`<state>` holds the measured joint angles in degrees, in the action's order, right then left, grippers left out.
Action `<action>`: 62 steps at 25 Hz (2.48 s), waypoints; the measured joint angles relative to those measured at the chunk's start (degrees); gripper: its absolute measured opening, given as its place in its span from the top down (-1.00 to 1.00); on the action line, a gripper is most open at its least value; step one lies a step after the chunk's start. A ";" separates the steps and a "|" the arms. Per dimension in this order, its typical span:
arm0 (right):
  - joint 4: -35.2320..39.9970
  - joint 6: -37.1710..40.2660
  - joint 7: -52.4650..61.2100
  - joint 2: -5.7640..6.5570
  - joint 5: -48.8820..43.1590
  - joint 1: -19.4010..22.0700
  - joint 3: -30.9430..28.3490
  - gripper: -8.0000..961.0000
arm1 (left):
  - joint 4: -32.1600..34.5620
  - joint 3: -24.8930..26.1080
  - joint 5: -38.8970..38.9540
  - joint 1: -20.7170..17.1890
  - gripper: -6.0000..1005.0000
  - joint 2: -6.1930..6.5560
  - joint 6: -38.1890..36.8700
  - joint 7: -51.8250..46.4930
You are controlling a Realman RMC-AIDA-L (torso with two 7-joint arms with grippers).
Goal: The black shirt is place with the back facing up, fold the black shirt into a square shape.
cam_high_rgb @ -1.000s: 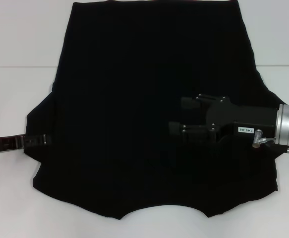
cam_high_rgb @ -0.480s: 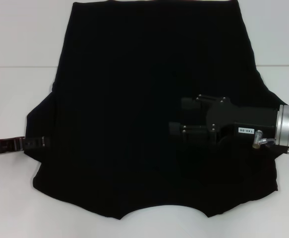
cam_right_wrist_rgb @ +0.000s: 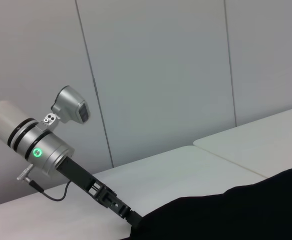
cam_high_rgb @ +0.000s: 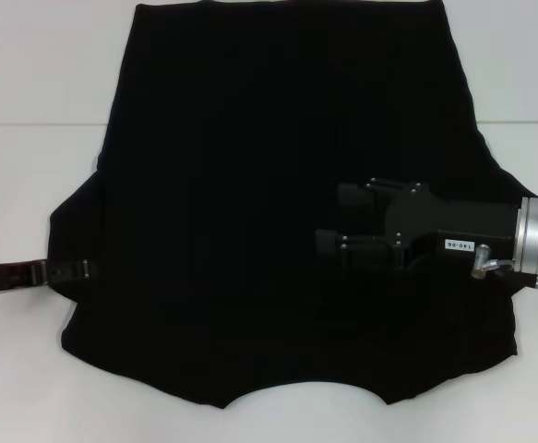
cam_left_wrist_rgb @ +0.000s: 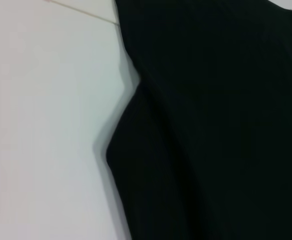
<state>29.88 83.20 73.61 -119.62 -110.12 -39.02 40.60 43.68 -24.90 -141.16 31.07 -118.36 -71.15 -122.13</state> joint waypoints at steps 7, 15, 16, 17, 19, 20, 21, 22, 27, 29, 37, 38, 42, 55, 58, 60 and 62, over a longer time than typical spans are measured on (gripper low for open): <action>0.00 0.11 -0.06 0.00 0.00 0.19 0.00 -0.83 | -0.08 -2.12 0.14 0.56 -0.89 -0.19 -0.69 0.08; 0.18 0.31 -0.02 0.00 0.48 0.53 0.00 -0.83 | 0.75 -1.85 0.05 0.54 -0.89 0.01 -0.55 0.09; 0.23 0.33 -0.01 0.00 0.49 0.53 0.00 -0.83 | 1.03 -1.80 0.03 0.49 -0.89 0.06 -0.44 0.06; 0.26 0.36 0.00 0.00 0.50 0.54 0.00 -0.83 | 1.27 -1.75 0.03 0.39 -0.89 0.08 -0.37 -0.02; 0.31 0.39 0.01 0.00 0.51 0.54 0.00 -0.83 | 1.75 -1.56 0.01 0.16 -0.89 0.13 -0.19 -0.27; 0.32 0.39 0.02 0.00 0.52 0.53 0.00 -0.83 | 1.91 -1.43 0.01 0.08 -0.89 0.14 -0.05 -0.35; 0.33 0.39 0.02 0.00 0.52 0.53 0.01 -0.83 | 2.02 -1.32 0.01 0.01 -0.89 0.14 0.17 -0.43; 0.34 0.39 0.03 0.00 0.52 0.53 0.00 -0.83 | 2.04 -1.24 0.00 -0.02 -0.89 0.15 0.51 -0.47; 0.42 0.39 0.05 0.00 0.53 0.52 0.00 -0.83 | 1.66 -1.60 0.00 -0.04 -0.89 0.02 1.90 -0.54; 0.44 0.39 0.05 0.00 0.54 0.52 0.00 -0.83 | 1.45 -1.91 0.00 -0.05 -0.89 -0.10 2.25 -0.55; 0.49 0.31 0.05 0.00 0.70 0.48 0.00 -0.83 | 0.71 -2.18 0.05 0.63 -0.89 -0.20 1.14 -0.08; 0.51 0.30 0.05 0.00 0.76 0.46 0.00 -0.83 | 0.68 -2.21 0.03 0.76 -0.89 -0.21 1.09 -0.08; 0.53 0.29 0.02 0.00 1.26 0.47 0.00 -0.83 | 0.59 -2.91 0.01 1.04 -0.89 -0.21 1.15 -0.06; 0.53 0.20 -0.05 0.09 1.41 0.53 0.00 -0.83 | 0.53 -3.05 0.01 1.10 -0.87 -0.21 2.22 -0.32; 0.53 0.21 -0.05 0.09 1.41 0.52 0.00 -0.83 | 0.53 -3.05 0.01 1.10 -0.85 -0.15 2.22 -0.46; 0.53 0.27 -0.05 0.10 1.41 0.53 -0.05 -0.83 | 0.53 -3.03 0.01 1.10 -0.84 -0.11 2.22 -0.64; 0.53 0.30 -0.05 0.10 1.41 0.52 -0.14 -0.83 | 0.57 -3.01 0.01 1.15 -0.83 -0.01 2.24 -0.71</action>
<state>30.41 83.49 73.56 -119.52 -108.72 -38.49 40.46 44.25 -27.91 -141.15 32.22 -118.36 -68.91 -122.85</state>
